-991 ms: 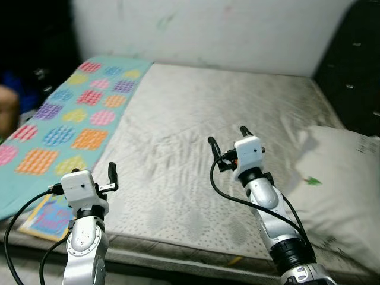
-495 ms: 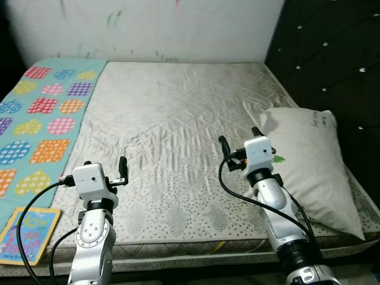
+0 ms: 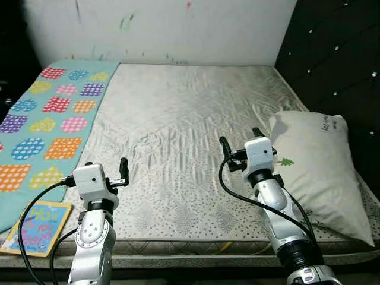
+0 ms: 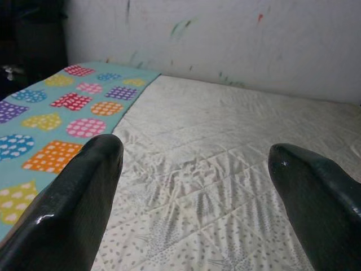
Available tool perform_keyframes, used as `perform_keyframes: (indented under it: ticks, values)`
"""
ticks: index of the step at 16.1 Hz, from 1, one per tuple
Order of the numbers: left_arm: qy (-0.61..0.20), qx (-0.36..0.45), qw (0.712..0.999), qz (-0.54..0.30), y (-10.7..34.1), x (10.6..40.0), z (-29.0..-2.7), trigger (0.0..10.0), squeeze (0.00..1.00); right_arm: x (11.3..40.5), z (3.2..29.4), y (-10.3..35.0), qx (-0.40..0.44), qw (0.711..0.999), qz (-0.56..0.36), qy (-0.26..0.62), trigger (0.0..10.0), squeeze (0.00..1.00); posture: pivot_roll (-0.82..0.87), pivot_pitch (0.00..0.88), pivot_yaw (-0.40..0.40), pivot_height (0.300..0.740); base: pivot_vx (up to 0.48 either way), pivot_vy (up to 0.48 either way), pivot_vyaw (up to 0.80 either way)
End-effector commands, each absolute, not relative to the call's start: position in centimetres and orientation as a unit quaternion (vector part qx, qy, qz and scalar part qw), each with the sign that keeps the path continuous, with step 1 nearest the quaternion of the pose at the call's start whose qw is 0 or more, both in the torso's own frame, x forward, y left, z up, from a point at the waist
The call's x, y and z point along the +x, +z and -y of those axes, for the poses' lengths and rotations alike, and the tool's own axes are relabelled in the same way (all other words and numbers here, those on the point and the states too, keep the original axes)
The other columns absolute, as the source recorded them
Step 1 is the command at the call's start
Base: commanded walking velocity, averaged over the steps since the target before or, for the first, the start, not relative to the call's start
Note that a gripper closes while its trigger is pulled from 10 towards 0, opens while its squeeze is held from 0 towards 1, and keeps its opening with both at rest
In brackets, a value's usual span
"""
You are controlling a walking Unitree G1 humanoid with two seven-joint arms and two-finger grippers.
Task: Clean up the room
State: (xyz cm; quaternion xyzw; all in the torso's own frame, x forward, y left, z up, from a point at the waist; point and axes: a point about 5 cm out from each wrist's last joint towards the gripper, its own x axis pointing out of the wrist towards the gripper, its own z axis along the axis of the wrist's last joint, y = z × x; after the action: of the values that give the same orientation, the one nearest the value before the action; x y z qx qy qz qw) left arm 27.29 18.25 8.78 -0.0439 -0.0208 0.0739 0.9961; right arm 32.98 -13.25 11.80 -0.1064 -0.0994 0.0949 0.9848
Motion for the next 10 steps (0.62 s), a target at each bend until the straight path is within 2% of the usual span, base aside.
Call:
perform_keyframes:
  ticks: [1,3,10]
  values:
    - [0.066,-0.042,0.997,0.016,8.77,27.62,-18.13,10.0,0.0,33.08,13.57,12.32,-0.108,0.984,0.11,0.087,10.0,0.0,0.0,0.0,0.003,0.74,0.0,0.0,0.0]
    - [0.065,-0.042,0.997,0.016,8.79,27.67,-18.18,10.0,0.0,33.08,13.53,12.3,-0.108,0.984,0.11,0.087,10.0,0.0,0.0,0.0,0.004,0.74,0.0,0.0,0.0]
    - [0.061,-0.043,0.997,0.016,8.81,27.85,-18.01,10.0,0.0,33.15,13.74,12.46,-0.111,0.984,0.113,0.082,10.0,0.0,-0.01,0.0,0.008,0.74,0.0,-0.269,0.0]
